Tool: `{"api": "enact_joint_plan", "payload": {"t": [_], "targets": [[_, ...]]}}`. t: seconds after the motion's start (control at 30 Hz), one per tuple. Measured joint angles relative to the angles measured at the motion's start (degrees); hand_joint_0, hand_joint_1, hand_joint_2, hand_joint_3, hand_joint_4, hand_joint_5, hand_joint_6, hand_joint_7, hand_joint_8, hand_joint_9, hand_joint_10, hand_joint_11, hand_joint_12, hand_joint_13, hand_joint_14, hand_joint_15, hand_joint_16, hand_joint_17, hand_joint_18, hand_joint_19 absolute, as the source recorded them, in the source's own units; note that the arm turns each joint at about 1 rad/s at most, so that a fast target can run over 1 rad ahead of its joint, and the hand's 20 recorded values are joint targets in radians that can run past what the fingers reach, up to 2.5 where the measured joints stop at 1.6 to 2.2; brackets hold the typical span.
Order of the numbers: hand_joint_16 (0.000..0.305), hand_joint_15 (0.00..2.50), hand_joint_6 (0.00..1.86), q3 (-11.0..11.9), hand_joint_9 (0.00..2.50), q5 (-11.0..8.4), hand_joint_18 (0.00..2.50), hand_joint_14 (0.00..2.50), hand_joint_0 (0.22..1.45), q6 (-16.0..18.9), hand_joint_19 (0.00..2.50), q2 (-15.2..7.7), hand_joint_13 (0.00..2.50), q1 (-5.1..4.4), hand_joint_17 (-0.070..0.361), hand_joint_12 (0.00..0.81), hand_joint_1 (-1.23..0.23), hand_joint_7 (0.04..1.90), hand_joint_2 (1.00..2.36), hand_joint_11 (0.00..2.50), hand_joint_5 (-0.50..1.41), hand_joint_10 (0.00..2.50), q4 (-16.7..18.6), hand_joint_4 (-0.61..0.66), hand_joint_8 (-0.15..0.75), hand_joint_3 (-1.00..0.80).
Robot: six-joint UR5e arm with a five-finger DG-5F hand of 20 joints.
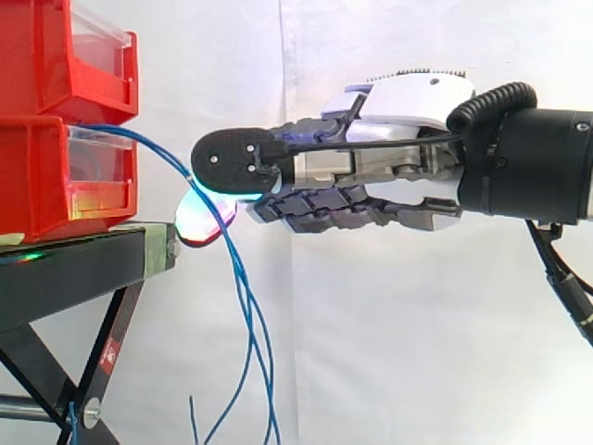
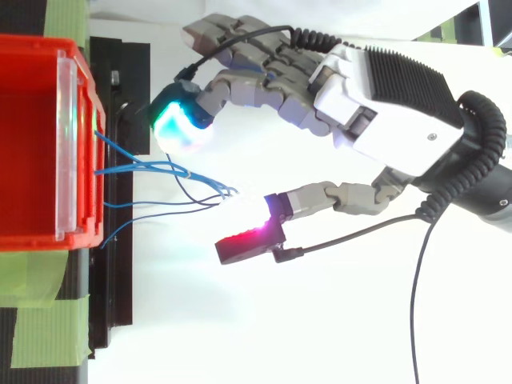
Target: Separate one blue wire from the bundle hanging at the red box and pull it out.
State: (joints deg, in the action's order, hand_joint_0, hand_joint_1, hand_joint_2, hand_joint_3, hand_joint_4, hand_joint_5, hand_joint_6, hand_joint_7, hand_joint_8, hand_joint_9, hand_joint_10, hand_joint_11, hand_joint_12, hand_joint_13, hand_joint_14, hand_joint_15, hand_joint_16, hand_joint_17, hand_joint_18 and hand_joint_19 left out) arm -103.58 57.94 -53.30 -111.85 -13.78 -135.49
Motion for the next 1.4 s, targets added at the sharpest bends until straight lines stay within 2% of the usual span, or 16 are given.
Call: {"api": "enact_joint_plan", "payload": {"t": [0.13, 0.37, 0.47, 0.53, 0.63, 0.8, 1.4], "targets": [[0.062, 0.15, 0.5, 0.0, 0.08, -0.03, 0.0, 0.0, 0.54, 0.0, 0.02, -0.3, 0.0, -0.35, 0.14, 0.362, -0.66, 1.12, 1.0, 0.0, -0.17, 0.0, 0.5, 0.31, 0.268, -0.5], [0.061, 0.16, 0.5, 0.2, 0.11, -0.85, 0.0, 0.0, 0.54, 0.3, 0.04, -0.4, 0.02, -0.69, 0.137, 0.368, -0.66, 1.12, 1.0, 0.0, -0.16, 0.0, 0.7, 0.33, 0.274, -0.5], [0.061, 0.16, 0.5, 1.5, 0.12, -1.94, 0.01, 0.0, 0.54, 1.3, 0.04, -0.4, 0.02, -0.69, 0.136, 0.369, -0.67, 1.14, 1.0, 0.0, -0.16, 0.0, 0.4, 0.32, 0.275, -0.5], [0.061, 0.12, 0.5, 2.8, 0.18, -2.95, 0.12, 0.0, 0.55, 2.1, 0.0, -0.4, 0.09, -0.64, 0.138, 0.381, -0.71, 1.12, 1.0, 0.0, -0.15, 0.0, -0.7, 0.33, 0.291, -0.5], [0.061, 0.12, 0.5, 4.6, 0.19, -4.57, 0.12, 0.0, 0.56, 3.2, 0.0, -0.4, 0.09, -0.58, 0.136, 0.378, -0.73, 1.15, 1.0, 0.0, -0.14, 0.0, -3.1, 0.32, 0.289, -0.5], [0.06, 0.12, 0.5, 5.9, 0.19, -6.43, 0.13, 0.0, 0.57, 4.9, 0.0, -0.4, 0.1, -0.68, 0.136, 0.378, -0.73, 1.18, 1.0, 0.0, -0.14, 0.0, -5.8, 0.32, 0.29, -0.5], [0.059, 0.13, 0.54, 6.0, 0.2, -6.87, 0.15, 0.0, 0.56, 6.8, 0.0, -0.5, 0.11, -1.13, 0.132, 0.379, -0.75, 1.17, 1.0, 0.0, -0.14, 0.0, -7.4, 0.29, 0.293, -0.5]]}}
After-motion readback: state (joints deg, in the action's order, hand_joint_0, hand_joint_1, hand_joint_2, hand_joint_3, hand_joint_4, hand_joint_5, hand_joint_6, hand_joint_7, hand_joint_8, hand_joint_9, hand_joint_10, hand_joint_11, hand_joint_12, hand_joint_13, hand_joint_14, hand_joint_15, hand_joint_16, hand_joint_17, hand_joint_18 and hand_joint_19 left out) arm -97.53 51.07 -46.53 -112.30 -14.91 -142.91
